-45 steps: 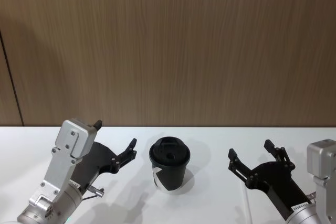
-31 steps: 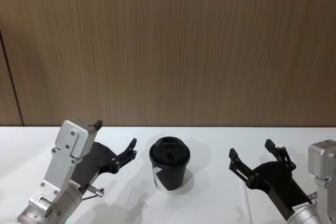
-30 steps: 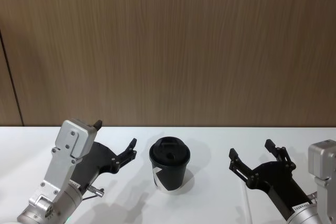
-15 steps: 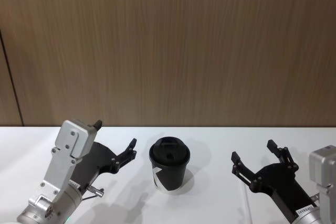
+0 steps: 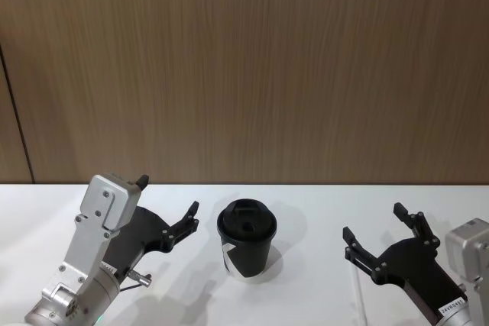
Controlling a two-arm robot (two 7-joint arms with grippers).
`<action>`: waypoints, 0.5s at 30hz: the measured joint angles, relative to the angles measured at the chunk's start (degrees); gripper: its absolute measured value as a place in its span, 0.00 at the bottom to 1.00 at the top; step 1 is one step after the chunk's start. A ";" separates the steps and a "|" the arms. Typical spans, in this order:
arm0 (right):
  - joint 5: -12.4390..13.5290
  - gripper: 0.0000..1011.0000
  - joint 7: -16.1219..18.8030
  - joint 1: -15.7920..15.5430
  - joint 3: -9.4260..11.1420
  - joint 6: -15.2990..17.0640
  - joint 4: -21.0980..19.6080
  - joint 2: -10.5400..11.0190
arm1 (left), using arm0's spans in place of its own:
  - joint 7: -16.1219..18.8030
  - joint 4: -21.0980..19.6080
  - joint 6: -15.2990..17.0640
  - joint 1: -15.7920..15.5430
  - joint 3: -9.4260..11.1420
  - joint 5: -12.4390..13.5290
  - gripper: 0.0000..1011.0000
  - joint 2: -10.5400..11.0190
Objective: Pick up the straw with one hand, pass it to the other hand, and insert it into the cup.
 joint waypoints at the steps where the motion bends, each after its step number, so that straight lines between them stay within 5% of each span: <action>1: -0.16 0.99 0.11 0.06 0.01 0.05 0.00 0.18 | 0.00 0.00 0.00 0.00 0.00 0.00 0.99 0.00; 15: -0.03 0.99 0.09 0.16 0.02 1.65 -0.56 0.16 | 0.00 0.00 0.00 0.00 0.00 0.00 0.99 0.00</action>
